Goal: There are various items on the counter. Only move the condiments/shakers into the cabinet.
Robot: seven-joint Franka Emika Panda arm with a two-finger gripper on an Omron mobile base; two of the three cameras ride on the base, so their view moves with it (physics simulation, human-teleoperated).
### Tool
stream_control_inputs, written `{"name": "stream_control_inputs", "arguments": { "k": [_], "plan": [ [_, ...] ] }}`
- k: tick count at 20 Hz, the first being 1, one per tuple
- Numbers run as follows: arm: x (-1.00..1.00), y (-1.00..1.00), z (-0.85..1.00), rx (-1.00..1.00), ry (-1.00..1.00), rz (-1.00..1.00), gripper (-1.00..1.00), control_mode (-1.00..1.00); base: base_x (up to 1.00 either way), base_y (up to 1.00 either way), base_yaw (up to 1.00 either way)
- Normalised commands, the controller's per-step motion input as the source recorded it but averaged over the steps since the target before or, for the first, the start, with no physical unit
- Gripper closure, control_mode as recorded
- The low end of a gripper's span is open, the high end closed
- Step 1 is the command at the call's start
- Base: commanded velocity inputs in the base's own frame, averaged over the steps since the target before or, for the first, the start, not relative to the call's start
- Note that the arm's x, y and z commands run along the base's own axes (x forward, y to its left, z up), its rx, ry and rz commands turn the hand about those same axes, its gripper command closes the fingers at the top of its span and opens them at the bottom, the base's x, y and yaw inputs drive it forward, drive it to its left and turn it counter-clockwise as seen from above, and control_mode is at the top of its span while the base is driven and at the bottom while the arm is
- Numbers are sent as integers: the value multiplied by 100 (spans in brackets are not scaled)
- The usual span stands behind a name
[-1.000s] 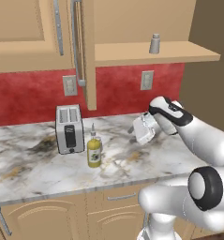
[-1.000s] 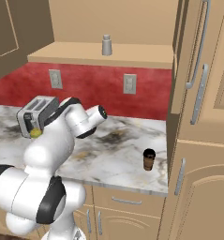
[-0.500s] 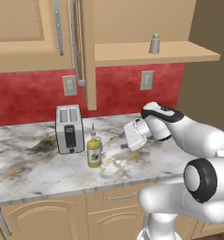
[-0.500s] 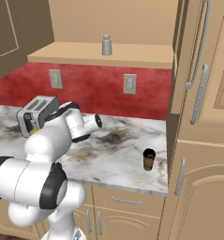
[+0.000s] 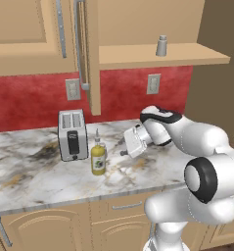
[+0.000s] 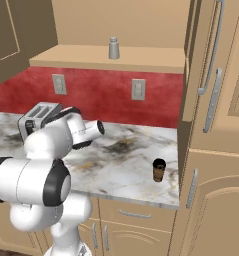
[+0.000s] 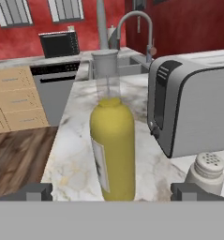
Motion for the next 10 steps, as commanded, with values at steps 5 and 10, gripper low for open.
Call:
{"name": "stream_control_inputs", "arguments": {
  "k": [5, 10],
  "plan": [
    [14, 17, -7, -4, 0, 2, -100, -100, 0, 0, 0],
    [5, 13, -13, -4, 2, 5, -100, -100, 0, 0, 0]
  ]
}}
